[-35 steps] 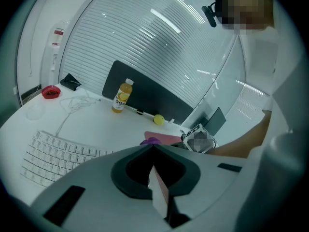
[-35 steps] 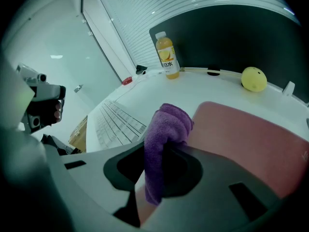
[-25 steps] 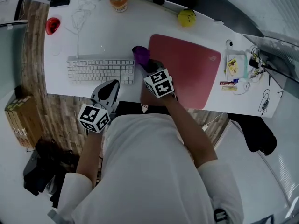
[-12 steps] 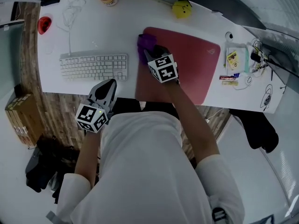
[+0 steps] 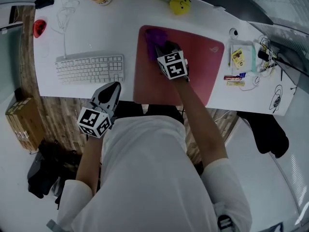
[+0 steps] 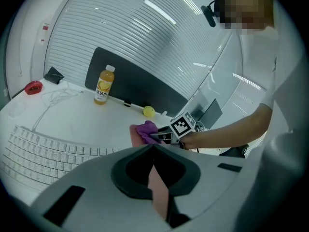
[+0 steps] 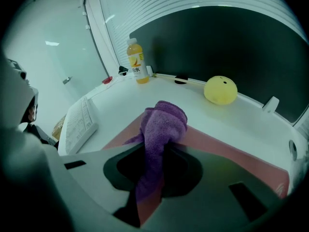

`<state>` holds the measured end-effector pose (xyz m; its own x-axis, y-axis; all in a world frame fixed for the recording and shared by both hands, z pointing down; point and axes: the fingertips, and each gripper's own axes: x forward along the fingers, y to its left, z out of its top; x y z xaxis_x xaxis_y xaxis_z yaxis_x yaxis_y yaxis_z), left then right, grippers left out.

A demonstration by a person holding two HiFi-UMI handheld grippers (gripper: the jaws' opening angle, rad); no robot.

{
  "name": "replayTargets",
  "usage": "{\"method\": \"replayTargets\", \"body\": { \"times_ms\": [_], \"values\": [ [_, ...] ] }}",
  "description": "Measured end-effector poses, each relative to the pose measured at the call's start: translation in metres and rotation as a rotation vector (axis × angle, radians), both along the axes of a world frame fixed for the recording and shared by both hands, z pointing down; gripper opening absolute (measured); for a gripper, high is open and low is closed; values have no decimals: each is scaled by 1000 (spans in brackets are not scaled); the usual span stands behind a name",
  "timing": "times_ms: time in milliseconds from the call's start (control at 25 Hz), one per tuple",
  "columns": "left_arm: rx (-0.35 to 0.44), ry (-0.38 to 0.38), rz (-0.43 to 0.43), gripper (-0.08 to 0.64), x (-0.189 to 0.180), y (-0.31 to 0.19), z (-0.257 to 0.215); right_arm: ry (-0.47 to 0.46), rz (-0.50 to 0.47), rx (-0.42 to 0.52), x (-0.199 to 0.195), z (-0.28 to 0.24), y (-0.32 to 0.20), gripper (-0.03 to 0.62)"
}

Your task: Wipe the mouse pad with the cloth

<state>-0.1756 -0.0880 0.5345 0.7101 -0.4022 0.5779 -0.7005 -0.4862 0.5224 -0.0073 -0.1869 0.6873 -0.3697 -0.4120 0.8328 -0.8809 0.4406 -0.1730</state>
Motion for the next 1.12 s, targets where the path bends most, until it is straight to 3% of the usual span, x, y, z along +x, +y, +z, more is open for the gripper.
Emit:
{"method": "replayTargets", "body": {
  "times_ms": [1120],
  "values": [
    [1, -17, 97, 18, 106, 24, -1, 87, 242, -12, 188, 9, 20, 86]
  ]
}}
